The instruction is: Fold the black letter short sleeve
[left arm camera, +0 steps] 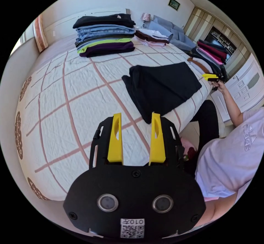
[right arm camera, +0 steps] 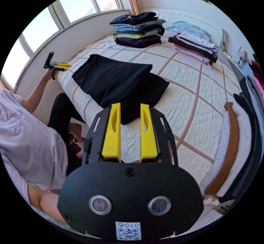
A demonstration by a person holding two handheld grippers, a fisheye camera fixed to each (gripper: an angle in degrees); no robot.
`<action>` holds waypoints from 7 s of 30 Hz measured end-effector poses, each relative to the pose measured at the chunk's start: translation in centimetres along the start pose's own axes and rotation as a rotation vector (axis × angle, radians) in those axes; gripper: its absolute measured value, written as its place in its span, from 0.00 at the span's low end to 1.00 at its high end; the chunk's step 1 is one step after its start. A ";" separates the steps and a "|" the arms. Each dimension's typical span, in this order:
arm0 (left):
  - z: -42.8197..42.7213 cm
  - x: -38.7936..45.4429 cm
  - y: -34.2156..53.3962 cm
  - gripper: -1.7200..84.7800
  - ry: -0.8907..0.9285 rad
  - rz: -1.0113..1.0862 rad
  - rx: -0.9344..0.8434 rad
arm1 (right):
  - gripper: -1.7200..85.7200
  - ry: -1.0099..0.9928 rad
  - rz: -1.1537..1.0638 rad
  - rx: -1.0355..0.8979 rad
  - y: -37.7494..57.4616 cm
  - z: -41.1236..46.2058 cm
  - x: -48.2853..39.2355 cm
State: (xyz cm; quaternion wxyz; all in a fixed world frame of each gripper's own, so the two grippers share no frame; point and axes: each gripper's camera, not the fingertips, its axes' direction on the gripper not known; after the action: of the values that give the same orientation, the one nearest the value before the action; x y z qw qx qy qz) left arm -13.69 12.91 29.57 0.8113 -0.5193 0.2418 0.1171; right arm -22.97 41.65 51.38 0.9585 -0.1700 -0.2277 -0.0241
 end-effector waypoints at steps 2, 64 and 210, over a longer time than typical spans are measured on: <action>1.1 1.1 2.0 0.18 -0.021 -0.003 -0.014 | 0.14 -0.008 0.028 -0.013 2.9 1.8 -1.1; -11.6 -14.1 12.2 0.15 0.260 -0.688 0.265 | 0.15 -0.052 -0.136 0.354 -0.1 2.9 -24.7; 51.9 32.1 21.2 0.06 -0.589 1.091 0.167 | 0.17 -0.098 0.651 0.234 13.5 0.6 -3.7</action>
State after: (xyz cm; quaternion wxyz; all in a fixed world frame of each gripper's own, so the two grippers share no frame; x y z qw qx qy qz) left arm 18.44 66.79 14.25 0.7050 -0.2019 0.2466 0.6335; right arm -24.88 54.39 45.95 0.9168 -0.1238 -0.2082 0.3174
